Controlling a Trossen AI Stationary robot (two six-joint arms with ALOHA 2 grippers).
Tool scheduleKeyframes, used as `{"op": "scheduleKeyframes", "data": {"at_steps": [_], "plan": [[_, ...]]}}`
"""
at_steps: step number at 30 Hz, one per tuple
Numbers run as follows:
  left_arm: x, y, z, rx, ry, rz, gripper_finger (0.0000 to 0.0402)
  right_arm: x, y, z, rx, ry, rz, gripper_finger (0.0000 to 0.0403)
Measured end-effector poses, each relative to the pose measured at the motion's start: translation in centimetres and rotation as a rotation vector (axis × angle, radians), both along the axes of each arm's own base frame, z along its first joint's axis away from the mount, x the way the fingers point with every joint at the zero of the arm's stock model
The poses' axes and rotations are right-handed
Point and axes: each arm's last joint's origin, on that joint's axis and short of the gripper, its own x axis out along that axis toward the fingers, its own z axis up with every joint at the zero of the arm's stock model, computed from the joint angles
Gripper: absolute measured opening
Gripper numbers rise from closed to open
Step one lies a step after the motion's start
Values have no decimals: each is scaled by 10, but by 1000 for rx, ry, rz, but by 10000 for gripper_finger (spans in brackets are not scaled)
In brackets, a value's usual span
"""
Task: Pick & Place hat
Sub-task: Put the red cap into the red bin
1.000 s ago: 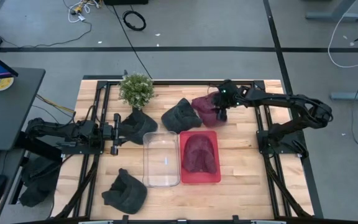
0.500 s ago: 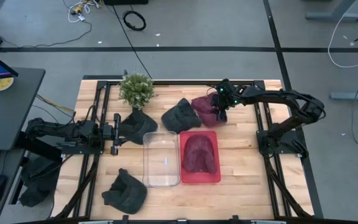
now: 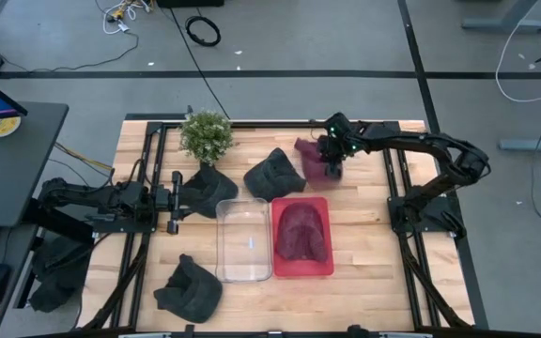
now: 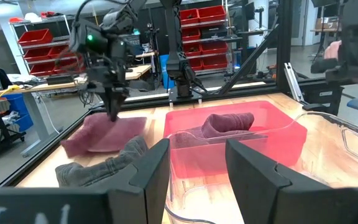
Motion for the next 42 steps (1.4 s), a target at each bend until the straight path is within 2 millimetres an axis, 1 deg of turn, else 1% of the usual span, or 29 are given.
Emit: {"op": "scheduleKeyframes", "data": {"at_steps": [4, 8, 13, 17, 22, 29, 35, 42], "plan": [[0, 0, 0, 0, 0, 0, 161, 1, 11, 13, -62, -3, -6, 5], [0, 0, 0, 0, 0, 0, 161, 0, 24, 32, -103, -65, -23, 4], [0, 0, 0, 0, 0, 0, 161, -4, 39, 50, -114, -139, -19, 2], [0, 0, 0, 0, 0, 0, 161, -3, 53, 59, -110, -174, -5, 2], [0, 0, 0, 0, 0, 0, 161, -1, 71, 62, -132, -154, -26, 2], [0, 0, 0, 0, 0, 0, 161, 5, 97, 61, -123, -138, -47, 2], [0, 0, 0, 0, 0, 0, 161, 10, 132, 60, -129, -134, -45, 2], [0, 0, 0, 0, 0, 0, 161, 12, 173, 61, -111, -176, -46, 2]]}}
